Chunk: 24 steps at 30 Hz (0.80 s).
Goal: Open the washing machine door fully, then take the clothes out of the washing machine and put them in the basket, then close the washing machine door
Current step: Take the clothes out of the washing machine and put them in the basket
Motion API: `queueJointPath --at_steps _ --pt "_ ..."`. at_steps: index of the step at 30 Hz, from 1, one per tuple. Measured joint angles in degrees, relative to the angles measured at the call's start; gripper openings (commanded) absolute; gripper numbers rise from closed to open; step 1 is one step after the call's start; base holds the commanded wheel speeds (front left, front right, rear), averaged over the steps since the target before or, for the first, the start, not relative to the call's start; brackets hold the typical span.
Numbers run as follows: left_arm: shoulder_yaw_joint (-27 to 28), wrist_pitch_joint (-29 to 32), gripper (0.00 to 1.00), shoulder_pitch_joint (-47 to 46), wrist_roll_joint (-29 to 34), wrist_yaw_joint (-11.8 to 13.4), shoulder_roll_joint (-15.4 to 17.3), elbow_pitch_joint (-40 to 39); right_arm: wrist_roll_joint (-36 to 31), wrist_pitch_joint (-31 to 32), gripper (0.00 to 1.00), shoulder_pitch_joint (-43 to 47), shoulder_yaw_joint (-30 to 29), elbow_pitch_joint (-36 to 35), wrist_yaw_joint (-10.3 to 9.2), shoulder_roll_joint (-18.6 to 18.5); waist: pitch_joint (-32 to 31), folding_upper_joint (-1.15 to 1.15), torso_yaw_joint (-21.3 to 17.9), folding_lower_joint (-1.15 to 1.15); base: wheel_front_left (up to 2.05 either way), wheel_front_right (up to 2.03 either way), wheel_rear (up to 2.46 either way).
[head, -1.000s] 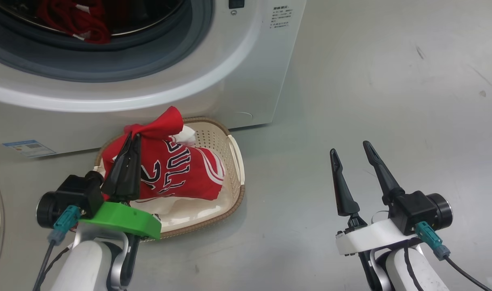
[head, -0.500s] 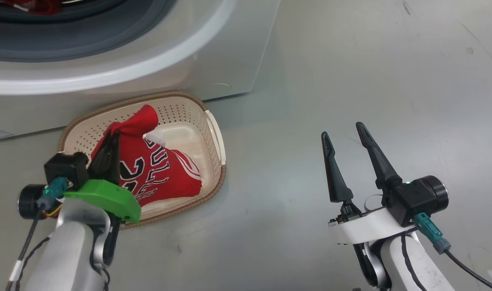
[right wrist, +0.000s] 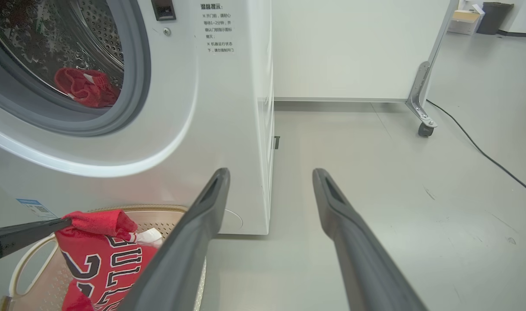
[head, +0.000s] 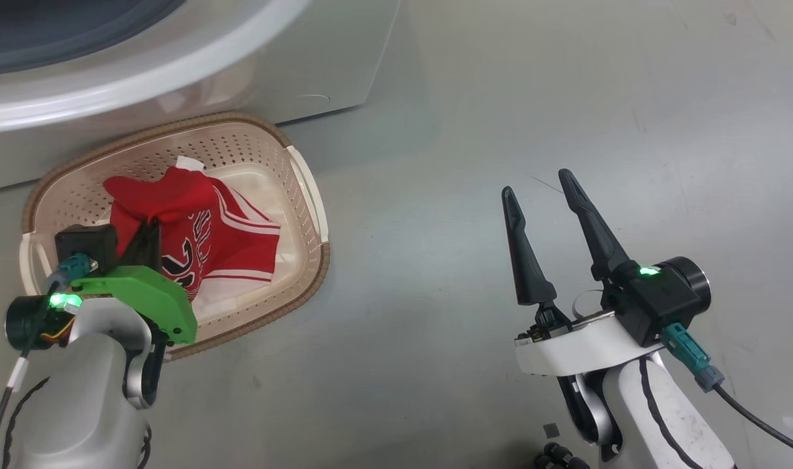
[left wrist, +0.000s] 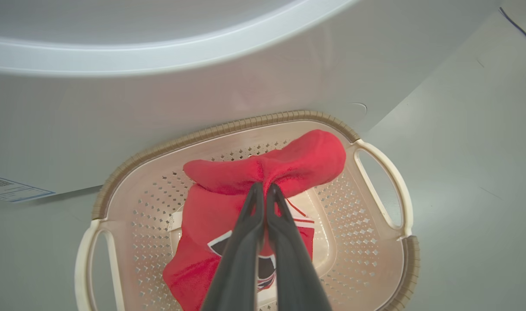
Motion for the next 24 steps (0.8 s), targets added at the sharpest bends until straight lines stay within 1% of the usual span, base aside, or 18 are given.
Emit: queueJointPath --at_steps 5,6,7,8,9,17,19,24 --pt "-0.26 0.58 0.00 -1.31 -0.11 -0.07 -0.26 3.75 0.41 0.00 1.00 -0.10 0.12 0.10 -0.02 0.01 0.53 0.00 -0.49 0.00 0.00 0.00 0.00" --pt "-0.27 0.63 0.15 -1.70 -0.12 -0.09 -0.31 4.57 0.42 0.00 1.00 -0.13 0.15 0.15 -0.03 0.01 0.57 0.00 -0.53 0.00 0.00 0.00 0.00" --pt "-0.33 0.85 0.41 -2.10 -0.12 -0.24 -0.32 5.33 0.42 0.00 1.00 -0.15 0.20 0.21 -0.22 0.01 0.58 0.00 -0.54 0.00 0.00 0.00 0.00" --pt "-0.35 0.86 0.89 -2.54 -0.12 -0.31 -0.32 6.01 0.42 0.00 1.00 -0.18 0.21 0.27 -0.42 0.03 0.57 0.00 -0.53 0.00 0.00 0.00 0.00" --pt "-0.35 0.85 1.00 -2.99 -0.12 -0.31 -0.33 6.73 0.42 0.00 1.00 -0.21 0.21 0.35 -0.43 0.03 0.55 0.00 -0.51 0.00 0.00 0.00 0.00" --pt "-0.60 -1.68 1.00 -5.26 -0.10 -1.10 -1.04 10.45 0.42 0.00 1.00 -0.54 -0.32 1.35 -0.55 0.04 -0.46 0.00 0.38 0.00 0.00 0.00 0.00" --pt "-0.59 -3.15 1.00 -5.42 -0.10 -1.53 -1.13 11.05 0.42 0.00 1.00 -0.62 -0.53 1.60 -0.88 0.07 -0.86 0.00 0.74 0.00 0.00 0.00 0.00" --pt "-0.63 -7.34 1.00 -5.76 0.04 -2.22 -1.66 11.14 0.40 0.00 1.00 -0.65 -1.72 2.48 -0.88 0.05 -2.07 0.00 1.94 0.00 0.00 0.00 0.00"
